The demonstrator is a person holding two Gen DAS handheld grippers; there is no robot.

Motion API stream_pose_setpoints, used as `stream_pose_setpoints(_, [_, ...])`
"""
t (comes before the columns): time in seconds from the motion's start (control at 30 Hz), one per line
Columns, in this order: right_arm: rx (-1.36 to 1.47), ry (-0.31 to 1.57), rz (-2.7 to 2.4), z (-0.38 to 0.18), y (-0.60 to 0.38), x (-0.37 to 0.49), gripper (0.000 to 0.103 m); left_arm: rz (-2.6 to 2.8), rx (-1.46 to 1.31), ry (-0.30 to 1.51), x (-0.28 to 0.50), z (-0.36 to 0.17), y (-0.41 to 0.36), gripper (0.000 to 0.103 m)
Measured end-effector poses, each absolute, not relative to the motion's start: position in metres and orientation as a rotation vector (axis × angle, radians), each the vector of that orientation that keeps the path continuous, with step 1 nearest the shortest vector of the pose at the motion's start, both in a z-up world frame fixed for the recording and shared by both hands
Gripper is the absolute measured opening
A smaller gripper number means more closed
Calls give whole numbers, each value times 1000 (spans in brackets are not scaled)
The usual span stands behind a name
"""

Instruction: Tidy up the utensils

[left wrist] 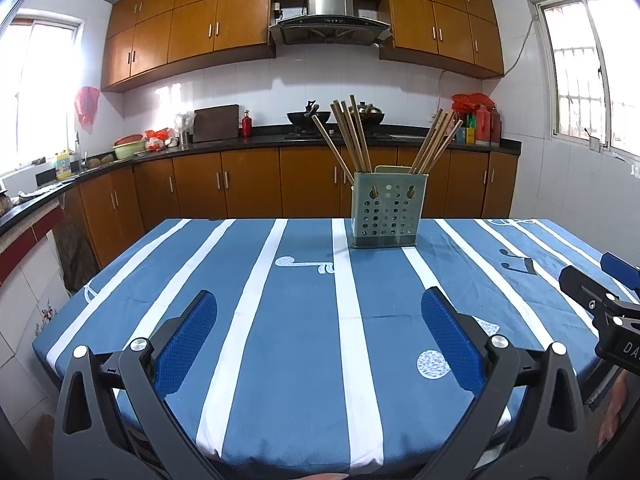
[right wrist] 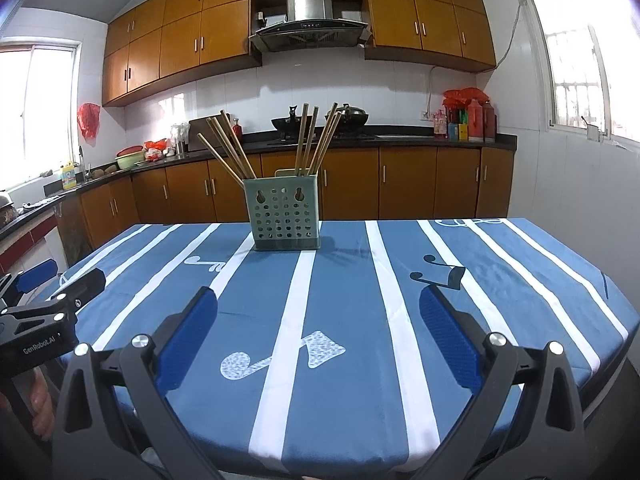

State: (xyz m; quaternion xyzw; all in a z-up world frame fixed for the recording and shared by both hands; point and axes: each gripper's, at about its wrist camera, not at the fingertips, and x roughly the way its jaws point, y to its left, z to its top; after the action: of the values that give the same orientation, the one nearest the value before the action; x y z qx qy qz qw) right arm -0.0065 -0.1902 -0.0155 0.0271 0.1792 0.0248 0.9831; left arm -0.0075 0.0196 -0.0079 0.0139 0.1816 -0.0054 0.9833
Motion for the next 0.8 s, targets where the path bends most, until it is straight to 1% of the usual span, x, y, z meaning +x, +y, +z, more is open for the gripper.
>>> stream_pose_setpoints(0.8, [61,369,51,-19,-191,-5,99,-23,27,375,-6,-9,16,101])
